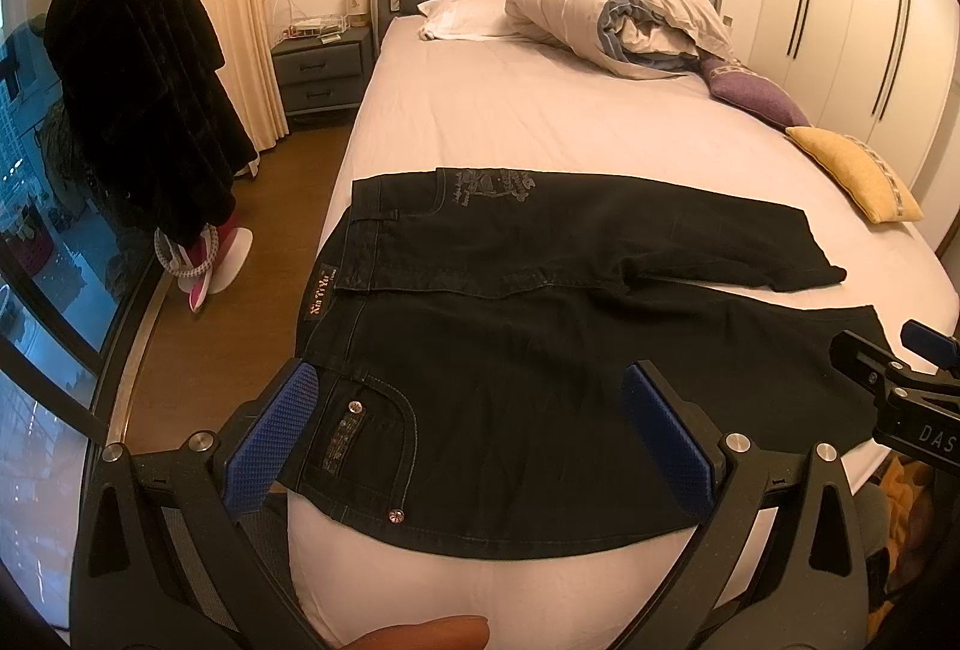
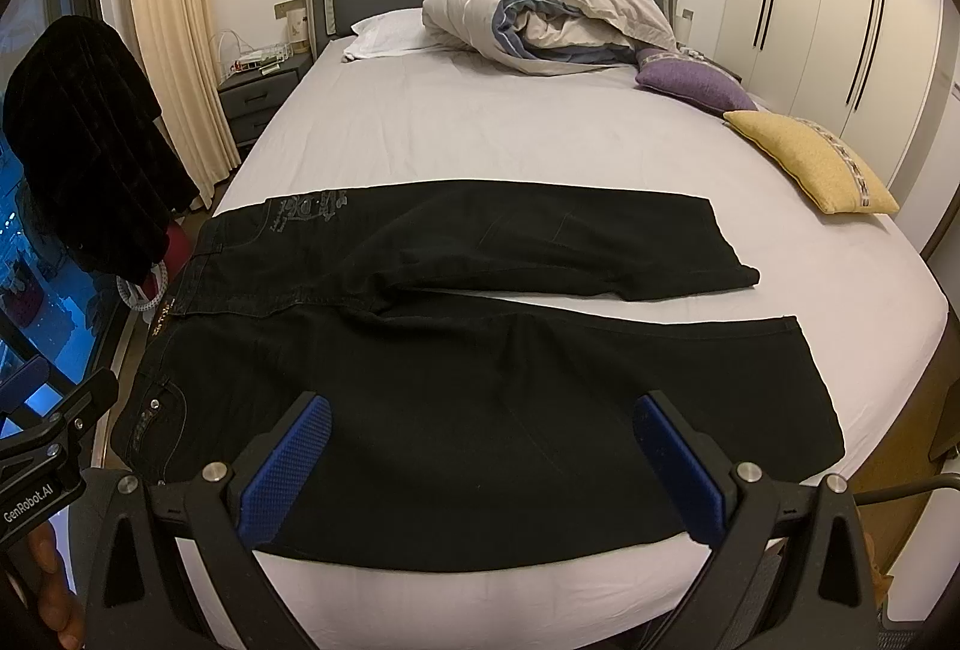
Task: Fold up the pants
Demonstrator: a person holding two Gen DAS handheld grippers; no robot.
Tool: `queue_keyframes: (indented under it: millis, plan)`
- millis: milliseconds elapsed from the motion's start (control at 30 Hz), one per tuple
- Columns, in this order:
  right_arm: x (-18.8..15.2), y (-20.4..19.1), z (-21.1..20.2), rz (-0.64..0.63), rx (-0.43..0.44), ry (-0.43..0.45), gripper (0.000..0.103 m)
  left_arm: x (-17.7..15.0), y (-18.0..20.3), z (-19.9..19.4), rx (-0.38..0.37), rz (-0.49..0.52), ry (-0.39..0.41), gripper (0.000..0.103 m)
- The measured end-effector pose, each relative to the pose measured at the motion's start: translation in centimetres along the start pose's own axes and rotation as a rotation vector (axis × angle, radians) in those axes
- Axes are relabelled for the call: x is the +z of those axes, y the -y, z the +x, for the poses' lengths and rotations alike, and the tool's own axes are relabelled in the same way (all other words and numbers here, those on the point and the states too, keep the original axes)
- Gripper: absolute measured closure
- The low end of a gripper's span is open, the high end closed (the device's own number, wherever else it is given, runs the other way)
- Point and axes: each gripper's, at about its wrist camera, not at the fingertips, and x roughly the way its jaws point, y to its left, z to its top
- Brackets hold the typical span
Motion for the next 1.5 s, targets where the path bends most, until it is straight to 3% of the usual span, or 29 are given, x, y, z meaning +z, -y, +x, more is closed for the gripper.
queue_keyframes:
  millis: [1100,1267,1367,1500]
  plan:
    - [-2.4,-1.9,1.3,-0.006,0.003,-0.017,0.000,-1.0,-0.5,0.4,-0.002,0.000,-0.007,0.000]
    - [-1.6,-1.6,1.8,-0.010,0.007,-0.038,0.000,-1.2,-0.5,1.4,-0.008,0.008,-0.026,0.000]
    - [-1.3,-1.4,2.5,-0.021,0.025,-0.051,0.000,-0.9,-1.1,2.5,-0.059,-0.003,-0.042,0.000]
    - [0.1,-0.4,3.9,-0.047,0.139,-0.062,0.000,0.3,-1.9,4.7,-0.058,0.034,-0.036,0.000]
